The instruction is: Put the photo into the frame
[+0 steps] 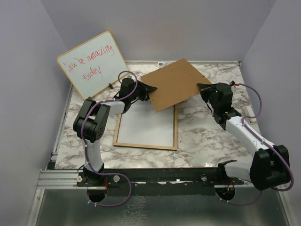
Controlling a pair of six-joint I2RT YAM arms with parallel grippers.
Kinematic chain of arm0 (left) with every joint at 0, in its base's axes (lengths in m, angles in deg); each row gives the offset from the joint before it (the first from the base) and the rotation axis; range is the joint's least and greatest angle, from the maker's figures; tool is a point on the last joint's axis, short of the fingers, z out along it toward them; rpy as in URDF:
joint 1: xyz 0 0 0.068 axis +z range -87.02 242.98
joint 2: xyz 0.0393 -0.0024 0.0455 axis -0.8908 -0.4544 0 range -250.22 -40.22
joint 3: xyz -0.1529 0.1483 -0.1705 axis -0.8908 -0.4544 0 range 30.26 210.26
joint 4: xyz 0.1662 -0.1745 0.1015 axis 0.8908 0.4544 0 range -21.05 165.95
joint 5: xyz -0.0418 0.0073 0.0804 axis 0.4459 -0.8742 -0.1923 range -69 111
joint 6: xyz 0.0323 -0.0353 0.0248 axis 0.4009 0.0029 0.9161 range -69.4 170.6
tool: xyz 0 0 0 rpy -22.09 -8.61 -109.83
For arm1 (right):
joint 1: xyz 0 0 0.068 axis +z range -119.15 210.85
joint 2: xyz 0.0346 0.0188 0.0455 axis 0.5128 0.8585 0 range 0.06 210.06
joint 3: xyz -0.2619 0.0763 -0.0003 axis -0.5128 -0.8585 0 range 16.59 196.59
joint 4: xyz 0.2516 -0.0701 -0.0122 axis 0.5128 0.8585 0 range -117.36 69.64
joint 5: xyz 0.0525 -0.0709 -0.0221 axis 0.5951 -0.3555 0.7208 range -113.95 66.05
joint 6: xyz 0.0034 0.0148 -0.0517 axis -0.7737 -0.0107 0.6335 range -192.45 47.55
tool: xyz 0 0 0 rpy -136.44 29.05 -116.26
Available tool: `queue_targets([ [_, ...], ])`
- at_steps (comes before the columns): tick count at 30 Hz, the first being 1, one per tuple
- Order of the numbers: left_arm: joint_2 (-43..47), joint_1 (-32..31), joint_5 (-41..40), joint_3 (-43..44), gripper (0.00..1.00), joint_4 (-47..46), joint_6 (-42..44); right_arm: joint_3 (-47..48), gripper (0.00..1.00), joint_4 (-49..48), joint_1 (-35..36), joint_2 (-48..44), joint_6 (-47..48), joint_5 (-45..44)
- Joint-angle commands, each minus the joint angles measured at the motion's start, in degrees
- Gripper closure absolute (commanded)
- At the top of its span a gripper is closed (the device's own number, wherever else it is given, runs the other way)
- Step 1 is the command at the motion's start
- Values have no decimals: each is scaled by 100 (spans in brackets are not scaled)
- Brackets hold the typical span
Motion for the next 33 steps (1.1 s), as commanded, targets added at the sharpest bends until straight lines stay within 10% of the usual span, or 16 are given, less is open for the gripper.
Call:
queue_targets([
  [1, 232, 17, -17, -156, 74, -574, -131, -43, 99, -79, 15, -224, -190, 375],
  [7, 364, 130, 62, -207, 100, -904, 179, -146, 96, 133, 15, -236, 444, 516],
  [15, 550, 273, 468, 121, 100, -1041, 719, -206, 22, 783, 19, -607, 1027, 193],
  [27, 586, 613, 1290, 866, 100, -1216, 853, -115, 1, 2889, 15, -1287, 1517, -1280],
  [33, 464, 820, 1883, 1239, 100, -1216, 918, -342, 0, 2437, 12, -1567, 1871, -1189],
])
